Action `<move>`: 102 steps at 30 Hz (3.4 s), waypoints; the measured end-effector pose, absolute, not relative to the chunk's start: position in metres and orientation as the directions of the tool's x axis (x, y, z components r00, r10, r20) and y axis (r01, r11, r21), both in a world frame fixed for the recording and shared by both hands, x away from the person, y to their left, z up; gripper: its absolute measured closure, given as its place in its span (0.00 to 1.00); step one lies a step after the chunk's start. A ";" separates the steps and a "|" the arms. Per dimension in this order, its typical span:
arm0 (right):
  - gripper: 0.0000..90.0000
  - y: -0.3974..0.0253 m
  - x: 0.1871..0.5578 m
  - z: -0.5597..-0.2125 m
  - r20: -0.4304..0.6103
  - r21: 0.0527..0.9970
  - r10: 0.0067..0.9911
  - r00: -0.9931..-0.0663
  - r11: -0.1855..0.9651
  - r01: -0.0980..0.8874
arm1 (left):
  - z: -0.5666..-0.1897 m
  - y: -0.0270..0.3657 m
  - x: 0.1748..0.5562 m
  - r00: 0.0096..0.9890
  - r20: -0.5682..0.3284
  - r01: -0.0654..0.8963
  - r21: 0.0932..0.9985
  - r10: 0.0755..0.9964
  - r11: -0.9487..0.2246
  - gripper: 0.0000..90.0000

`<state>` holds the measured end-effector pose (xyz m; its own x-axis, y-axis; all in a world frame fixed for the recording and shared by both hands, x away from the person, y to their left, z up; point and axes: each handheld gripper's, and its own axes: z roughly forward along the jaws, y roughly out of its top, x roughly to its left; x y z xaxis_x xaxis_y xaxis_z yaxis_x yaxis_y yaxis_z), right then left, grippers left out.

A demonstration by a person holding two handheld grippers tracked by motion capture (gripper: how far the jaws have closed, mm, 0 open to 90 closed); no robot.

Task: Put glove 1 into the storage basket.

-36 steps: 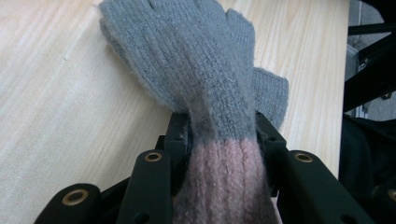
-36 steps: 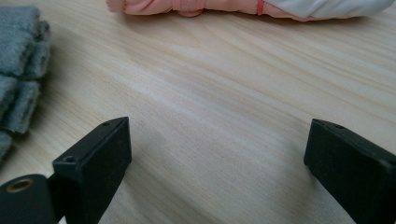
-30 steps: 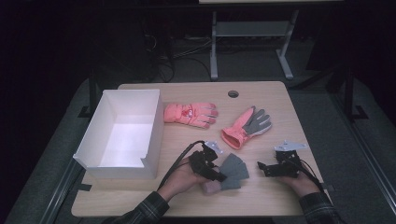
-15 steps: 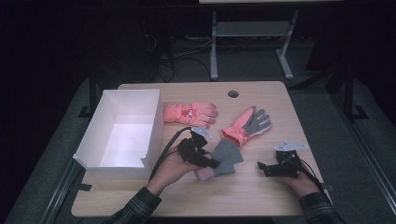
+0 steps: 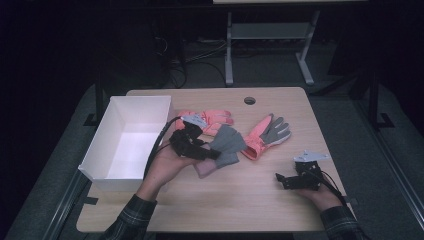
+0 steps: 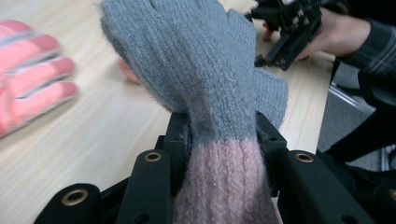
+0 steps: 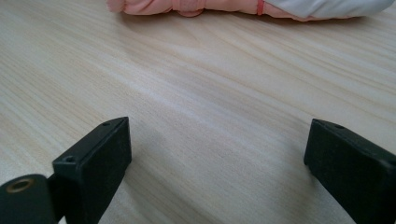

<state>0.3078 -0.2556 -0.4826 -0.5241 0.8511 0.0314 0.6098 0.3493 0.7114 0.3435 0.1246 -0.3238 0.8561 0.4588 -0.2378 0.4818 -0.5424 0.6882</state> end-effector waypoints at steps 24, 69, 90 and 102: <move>0.08 -0.256 0.308 -0.483 0.032 0.712 0.851 -0.524 0.349 0.610 | -0.281 0.242 0.354 0.705 -0.195 0.542 0.769 0.682 -0.340 0.72; 0.08 -0.256 0.308 -0.483 0.031 0.712 0.851 -0.525 0.350 0.609 | -0.410 0.333 0.414 0.320 -0.085 0.810 0.541 0.944 -0.226 0.69; 0.08 -0.256 0.308 -0.483 0.031 0.711 0.851 -0.525 0.350 0.609 | -0.413 0.321 0.417 0.291 0.002 0.829 0.498 0.957 -0.253 0.29; 0.08 -0.256 0.308 -0.483 0.032 0.712 0.851 -0.524 0.349 0.610 | -0.377 0.319 0.405 0.346 -0.032 0.764 0.590 0.938 -0.262 0.20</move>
<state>0.3078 -0.2555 -0.4827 -0.5241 0.8511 0.0316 0.6097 0.3490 0.7117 0.4055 0.3190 -0.3775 0.3461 0.9377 -0.0316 0.7638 -0.2620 0.5900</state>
